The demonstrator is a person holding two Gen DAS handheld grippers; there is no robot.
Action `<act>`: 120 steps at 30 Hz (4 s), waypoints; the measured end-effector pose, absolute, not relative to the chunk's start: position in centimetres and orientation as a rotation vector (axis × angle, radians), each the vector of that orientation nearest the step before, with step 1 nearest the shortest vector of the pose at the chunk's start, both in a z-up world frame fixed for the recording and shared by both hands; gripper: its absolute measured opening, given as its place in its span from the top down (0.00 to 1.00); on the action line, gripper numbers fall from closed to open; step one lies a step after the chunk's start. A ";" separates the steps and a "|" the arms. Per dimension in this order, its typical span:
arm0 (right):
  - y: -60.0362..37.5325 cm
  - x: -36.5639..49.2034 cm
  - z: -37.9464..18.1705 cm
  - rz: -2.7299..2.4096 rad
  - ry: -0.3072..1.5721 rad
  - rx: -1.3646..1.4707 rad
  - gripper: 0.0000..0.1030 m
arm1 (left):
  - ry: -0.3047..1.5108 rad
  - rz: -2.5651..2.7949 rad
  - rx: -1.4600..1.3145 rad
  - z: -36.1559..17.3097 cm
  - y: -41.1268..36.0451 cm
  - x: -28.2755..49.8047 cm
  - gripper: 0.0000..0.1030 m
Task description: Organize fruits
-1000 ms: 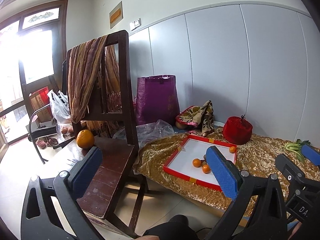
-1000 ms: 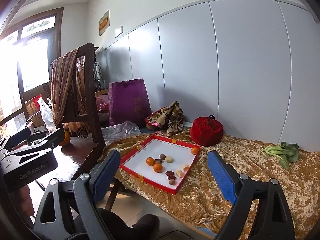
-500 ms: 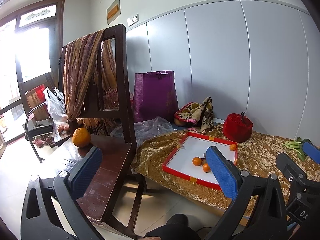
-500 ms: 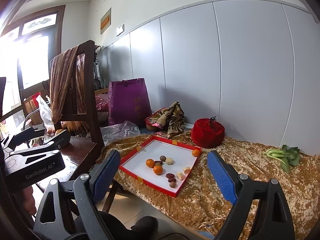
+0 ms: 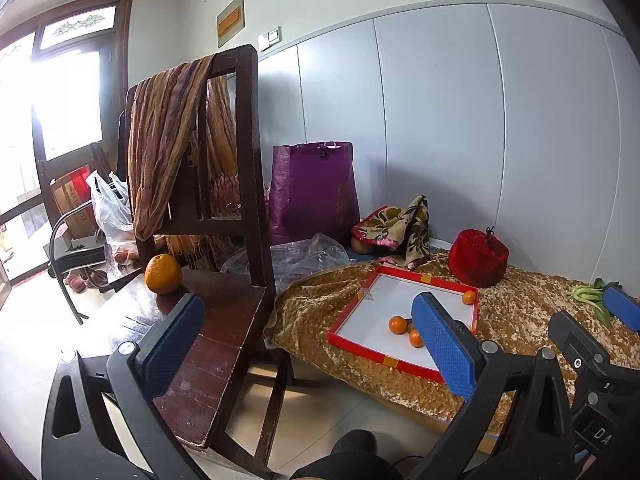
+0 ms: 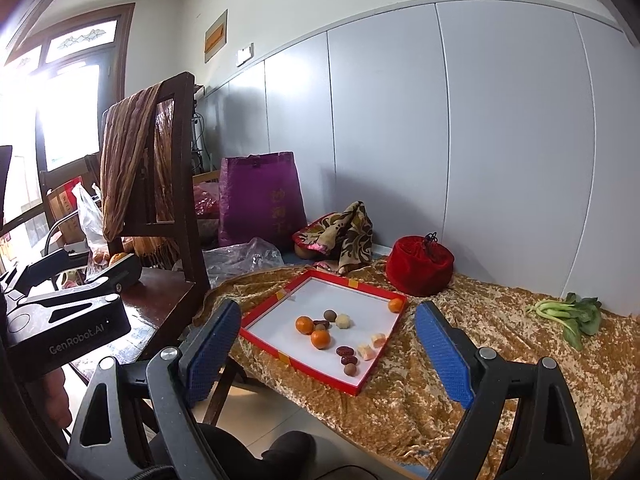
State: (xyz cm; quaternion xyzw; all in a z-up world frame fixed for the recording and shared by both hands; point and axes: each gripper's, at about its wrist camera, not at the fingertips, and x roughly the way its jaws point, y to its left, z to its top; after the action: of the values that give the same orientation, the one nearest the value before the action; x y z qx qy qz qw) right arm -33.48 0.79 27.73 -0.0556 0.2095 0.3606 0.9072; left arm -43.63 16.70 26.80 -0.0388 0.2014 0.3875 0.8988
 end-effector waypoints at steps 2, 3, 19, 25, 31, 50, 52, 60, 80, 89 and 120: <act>0.8 -33.5 27.8 0.743 0.431 -0.112 0.13 | 0.419 0.805 -0.079 26.8 16.7 -43.7 0.00; 0.8 -33.5 27.8 0.742 0.431 -0.110 0.13 | 0.419 0.806 -0.079 26.8 16.7 -43.7 0.00; 0.8 -33.2 27.8 0.739 0.434 -0.103 0.13 | 0.433 0.811 -0.088 26.3 17.0 -43.3 0.00; 1.1 -32.7 27.3 0.735 0.448 -0.099 0.13 | 0.442 0.813 -0.092 25.9 17.2 -42.9 0.00; 1.8 -32.7 26.9 0.734 0.456 -0.105 0.13 | 0.450 0.816 -0.098 25.6 17.4 -42.7 0.00; 2.8 -31.8 26.1 0.717 0.474 -0.103 0.13 | 0.474 0.802 -0.100 24.9 18.2 -41.5 0.00; 2.8 -31.7 26.1 0.716 0.471 -0.101 0.13 | 0.476 0.800 -0.098 24.8 18.2 -41.3 0.00; 3.0 -31.1 25.9 0.709 0.476 -0.095 0.13 | 0.484 0.791 -0.097 24.4 18.4 -40.6 0.00; 3.1 -30.9 26.0 0.698 0.475 -0.103 0.13 | 0.490 0.783 -0.099 24.3 18.4 -40.1 0.00; 3.4 -30.6 26.0 0.694 0.475 -0.109 0.13 | 0.495 0.775 -0.103 24.2 18.6 -39.4 0.00; 4.1 -28.6 24.5 0.655 0.496 -0.133 0.13 | 0.535 0.766 -0.116 22.1 20.4 -36.7 0.00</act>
State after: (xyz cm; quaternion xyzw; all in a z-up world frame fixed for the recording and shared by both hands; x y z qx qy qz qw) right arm -28.60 4.11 24.54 -0.0648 0.2410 0.3182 0.9146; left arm -36.73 20.36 22.07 -0.0561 0.2579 0.3688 0.8912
